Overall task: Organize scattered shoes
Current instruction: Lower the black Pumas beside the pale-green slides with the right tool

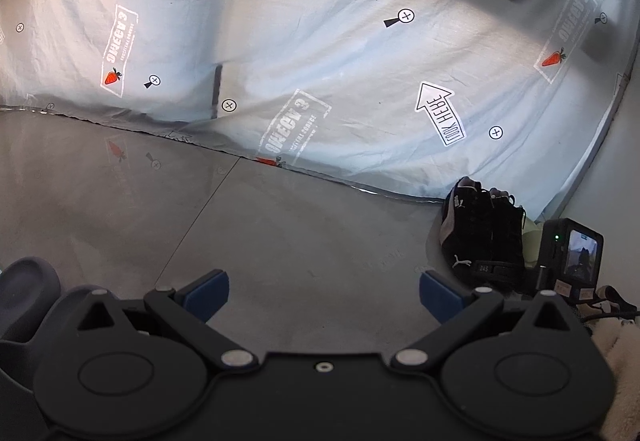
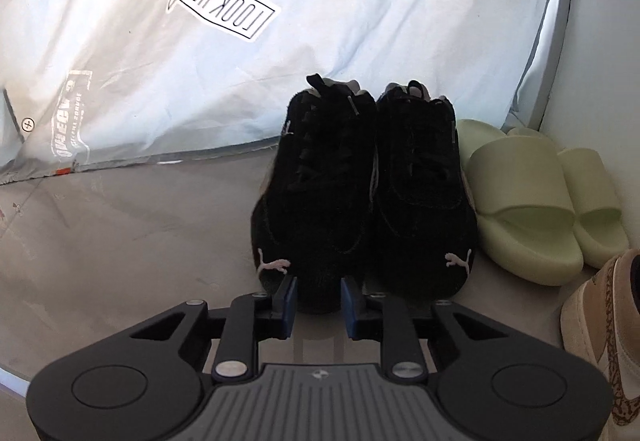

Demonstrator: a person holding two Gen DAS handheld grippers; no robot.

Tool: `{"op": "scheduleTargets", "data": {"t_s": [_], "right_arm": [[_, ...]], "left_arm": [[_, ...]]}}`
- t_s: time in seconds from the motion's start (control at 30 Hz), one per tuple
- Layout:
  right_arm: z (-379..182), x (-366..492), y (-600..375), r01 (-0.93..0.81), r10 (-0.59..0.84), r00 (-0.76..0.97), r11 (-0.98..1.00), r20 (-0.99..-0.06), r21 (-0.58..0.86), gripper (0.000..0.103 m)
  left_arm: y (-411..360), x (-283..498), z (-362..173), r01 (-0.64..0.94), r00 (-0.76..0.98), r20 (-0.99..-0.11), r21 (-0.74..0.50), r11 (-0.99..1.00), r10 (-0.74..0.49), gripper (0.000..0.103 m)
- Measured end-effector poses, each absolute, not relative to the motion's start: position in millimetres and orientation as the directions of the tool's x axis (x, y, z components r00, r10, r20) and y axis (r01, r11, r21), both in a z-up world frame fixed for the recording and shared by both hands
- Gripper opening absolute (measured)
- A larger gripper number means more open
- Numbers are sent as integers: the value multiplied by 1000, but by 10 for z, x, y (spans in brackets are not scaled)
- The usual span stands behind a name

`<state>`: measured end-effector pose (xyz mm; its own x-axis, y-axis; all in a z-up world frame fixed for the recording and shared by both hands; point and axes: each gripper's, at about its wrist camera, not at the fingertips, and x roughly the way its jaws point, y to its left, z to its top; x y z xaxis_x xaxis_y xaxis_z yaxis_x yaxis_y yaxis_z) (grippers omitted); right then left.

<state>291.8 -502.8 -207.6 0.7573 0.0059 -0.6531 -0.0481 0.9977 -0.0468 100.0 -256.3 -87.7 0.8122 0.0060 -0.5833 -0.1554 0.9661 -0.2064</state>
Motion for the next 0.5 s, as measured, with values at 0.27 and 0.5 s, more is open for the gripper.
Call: {"op": "scheduleTargets", "data": {"t_s": [0.27,0.5], "right_arm": [[-2242,3064,-4828,-55,-70,784,982,-617,-182,63],[-2281,3109,-5054,-36,-60,774,990,-631,-139,69]], "left_arm": [[-2572,1092,-921,-118,809,-587,-205,972,-26,103],[-2531,1173,-935,-120,809,-587,-217,969,-32,103]]}}
